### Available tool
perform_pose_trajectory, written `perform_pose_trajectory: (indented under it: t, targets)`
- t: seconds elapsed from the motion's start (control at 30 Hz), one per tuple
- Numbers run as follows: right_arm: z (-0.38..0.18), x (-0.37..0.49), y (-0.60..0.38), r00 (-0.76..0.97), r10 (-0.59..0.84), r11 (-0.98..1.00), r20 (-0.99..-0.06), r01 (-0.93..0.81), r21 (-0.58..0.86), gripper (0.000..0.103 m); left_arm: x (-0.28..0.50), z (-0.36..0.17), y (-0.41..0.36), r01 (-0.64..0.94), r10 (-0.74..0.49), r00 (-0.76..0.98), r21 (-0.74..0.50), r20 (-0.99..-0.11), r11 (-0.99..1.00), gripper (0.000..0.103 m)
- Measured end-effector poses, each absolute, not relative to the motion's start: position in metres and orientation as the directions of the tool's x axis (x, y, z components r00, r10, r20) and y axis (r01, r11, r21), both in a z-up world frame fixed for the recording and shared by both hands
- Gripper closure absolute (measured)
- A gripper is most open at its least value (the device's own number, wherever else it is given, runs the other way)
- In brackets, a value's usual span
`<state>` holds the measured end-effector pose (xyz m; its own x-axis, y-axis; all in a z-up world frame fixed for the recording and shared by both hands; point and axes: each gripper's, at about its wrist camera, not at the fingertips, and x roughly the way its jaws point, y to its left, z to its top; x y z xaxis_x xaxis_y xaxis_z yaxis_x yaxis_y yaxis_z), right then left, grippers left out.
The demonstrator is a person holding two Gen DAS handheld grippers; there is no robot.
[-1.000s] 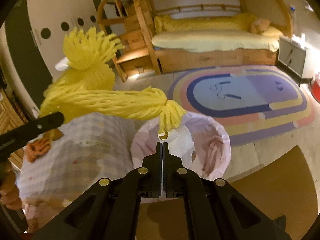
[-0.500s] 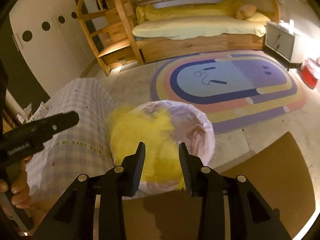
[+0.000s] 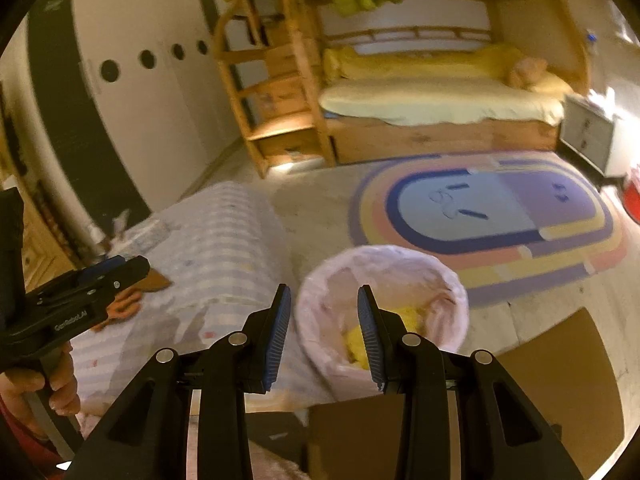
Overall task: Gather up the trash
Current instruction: 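Open the left gripper over the bin while the right gripper also opens, then grasp the clear plastic snack bag with the left gripper and lift it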
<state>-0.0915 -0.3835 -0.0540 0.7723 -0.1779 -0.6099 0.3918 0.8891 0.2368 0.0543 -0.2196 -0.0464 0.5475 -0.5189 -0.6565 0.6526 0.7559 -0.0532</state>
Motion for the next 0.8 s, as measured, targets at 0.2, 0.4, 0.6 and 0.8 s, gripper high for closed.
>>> perform_pose_trajectory:
  t: [0.2,0.4,0.6,0.8]
  targets:
    - [-0.041,-0.065,-0.332,0.792,-0.087,0.938,-0.604,0.27,0.219,0.067,0.053,-0.036,-0.155,0.565,-0.459,0.623,-0.041,-0.633,0.824,0.041]
    - [-0.034,-0.034,-0.279,0.792,0.008,0.972,-0.61,0.137,0.19,0.061,0.061,-0.04,-0.084,0.448,-0.375,0.675,-0.05,-0.635,0.892,0.04]
    - [-0.032,-0.007,-0.239,0.786,0.065,0.986,-0.615,0.043,0.159,0.053,0.074,-0.047,-0.026,0.332,-0.287,0.711,-0.054,-0.642,0.942,0.035]
    - [-0.036,0.022,-0.222,0.772,0.083,0.989,-0.63,0.014,0.148,0.052,0.088,-0.05,-0.01,0.293,-0.254,0.722,-0.047,-0.644,0.955,0.027]
